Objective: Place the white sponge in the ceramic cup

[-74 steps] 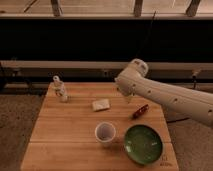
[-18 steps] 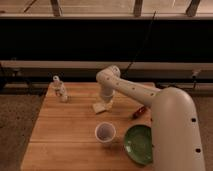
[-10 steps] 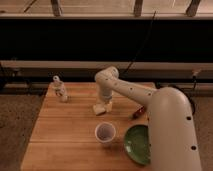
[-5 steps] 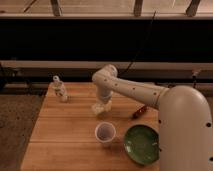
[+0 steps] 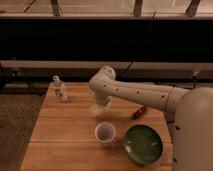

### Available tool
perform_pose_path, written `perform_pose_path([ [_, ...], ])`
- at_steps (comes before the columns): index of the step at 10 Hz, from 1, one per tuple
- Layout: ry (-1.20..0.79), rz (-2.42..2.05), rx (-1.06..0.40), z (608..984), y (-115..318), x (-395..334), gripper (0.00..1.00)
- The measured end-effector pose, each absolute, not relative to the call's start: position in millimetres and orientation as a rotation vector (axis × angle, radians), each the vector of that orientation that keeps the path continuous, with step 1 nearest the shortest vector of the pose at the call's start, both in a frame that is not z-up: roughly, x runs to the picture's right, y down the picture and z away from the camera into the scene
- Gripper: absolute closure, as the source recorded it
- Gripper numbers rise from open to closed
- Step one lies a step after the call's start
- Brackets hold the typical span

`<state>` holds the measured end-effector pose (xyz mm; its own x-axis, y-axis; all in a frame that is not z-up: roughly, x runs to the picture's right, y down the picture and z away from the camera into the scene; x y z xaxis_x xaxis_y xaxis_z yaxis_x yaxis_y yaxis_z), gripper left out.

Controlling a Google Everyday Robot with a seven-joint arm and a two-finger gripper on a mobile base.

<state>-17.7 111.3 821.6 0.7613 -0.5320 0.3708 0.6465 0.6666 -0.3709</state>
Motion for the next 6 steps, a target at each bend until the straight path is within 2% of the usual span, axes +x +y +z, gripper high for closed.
perform_pose_path([
  [4, -0.218, -0.713, -0.422, 771, 127, -16, 1.0],
  [6, -0.21, -0.715, -0.39, 755, 113, -12, 1.0],
])
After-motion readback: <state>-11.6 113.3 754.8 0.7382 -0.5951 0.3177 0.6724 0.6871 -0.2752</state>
